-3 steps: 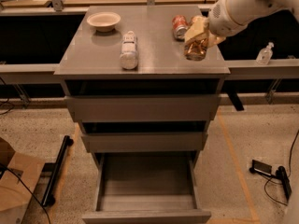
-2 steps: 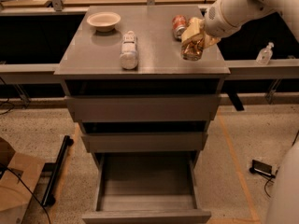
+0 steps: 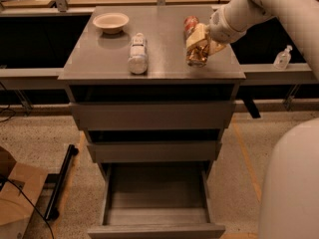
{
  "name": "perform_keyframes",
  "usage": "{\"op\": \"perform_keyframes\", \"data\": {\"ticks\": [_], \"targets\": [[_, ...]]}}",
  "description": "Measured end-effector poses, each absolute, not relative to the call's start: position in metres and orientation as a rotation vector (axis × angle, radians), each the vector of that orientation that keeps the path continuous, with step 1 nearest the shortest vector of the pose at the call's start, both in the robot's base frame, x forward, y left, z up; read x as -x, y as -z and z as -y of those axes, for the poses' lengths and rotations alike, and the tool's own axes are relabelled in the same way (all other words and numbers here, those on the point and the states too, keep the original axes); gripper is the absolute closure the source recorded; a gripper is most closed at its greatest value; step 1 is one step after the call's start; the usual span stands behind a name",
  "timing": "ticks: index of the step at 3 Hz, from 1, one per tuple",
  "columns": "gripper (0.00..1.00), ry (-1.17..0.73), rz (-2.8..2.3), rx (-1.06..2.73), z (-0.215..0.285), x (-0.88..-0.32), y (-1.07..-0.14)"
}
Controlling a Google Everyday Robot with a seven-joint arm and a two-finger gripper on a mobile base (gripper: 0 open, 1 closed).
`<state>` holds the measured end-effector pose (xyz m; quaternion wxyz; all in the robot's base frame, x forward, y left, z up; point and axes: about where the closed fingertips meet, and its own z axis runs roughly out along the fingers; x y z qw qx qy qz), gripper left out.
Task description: Pick orange can from bottom drawer and place on counter
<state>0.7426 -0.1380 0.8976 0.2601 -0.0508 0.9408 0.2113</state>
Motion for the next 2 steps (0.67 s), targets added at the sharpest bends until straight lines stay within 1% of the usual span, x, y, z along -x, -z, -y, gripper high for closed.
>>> {"op": "perform_keyframes", "data": {"ticks": [1, 2], "targets": [[0.12, -0.552, -2.57, 0.124, 0.138, -0.7474, -0.8883], [0.0, -0.533, -2.586, 0.111, 0.1377, -0.751, -0.8829]]}}
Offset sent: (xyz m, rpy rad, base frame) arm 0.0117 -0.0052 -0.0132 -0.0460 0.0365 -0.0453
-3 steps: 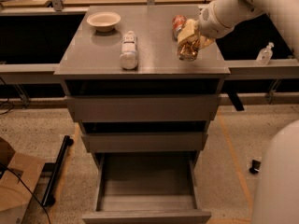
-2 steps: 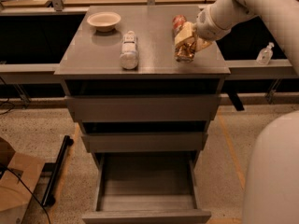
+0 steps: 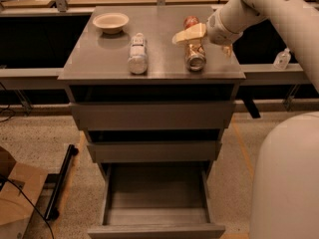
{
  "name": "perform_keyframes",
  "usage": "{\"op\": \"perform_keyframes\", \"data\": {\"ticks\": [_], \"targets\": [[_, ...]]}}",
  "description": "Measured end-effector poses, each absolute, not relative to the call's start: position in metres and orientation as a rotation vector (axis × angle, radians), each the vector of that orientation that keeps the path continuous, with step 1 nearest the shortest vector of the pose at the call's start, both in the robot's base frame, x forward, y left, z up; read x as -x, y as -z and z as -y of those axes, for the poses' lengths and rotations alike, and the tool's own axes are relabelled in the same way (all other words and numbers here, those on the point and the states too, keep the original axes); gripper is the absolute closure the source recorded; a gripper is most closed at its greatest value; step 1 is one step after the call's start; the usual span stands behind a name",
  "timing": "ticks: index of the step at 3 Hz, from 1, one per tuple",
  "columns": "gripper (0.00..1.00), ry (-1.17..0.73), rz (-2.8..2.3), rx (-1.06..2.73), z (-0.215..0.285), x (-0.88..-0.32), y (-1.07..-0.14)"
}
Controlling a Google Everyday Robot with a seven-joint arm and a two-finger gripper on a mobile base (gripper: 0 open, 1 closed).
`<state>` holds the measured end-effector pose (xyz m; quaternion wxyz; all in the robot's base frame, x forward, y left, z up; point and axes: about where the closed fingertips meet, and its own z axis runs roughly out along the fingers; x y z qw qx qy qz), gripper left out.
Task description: Pick orange can from bottom drawer and place on counter
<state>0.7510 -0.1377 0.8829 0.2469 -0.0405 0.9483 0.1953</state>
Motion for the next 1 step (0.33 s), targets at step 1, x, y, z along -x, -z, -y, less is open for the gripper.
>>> {"op": "perform_keyframes", "data": {"ticks": [1], "targets": [[0.0, -0.533, -2.586, 0.111, 0.1377, -0.751, -0.8829]]}}
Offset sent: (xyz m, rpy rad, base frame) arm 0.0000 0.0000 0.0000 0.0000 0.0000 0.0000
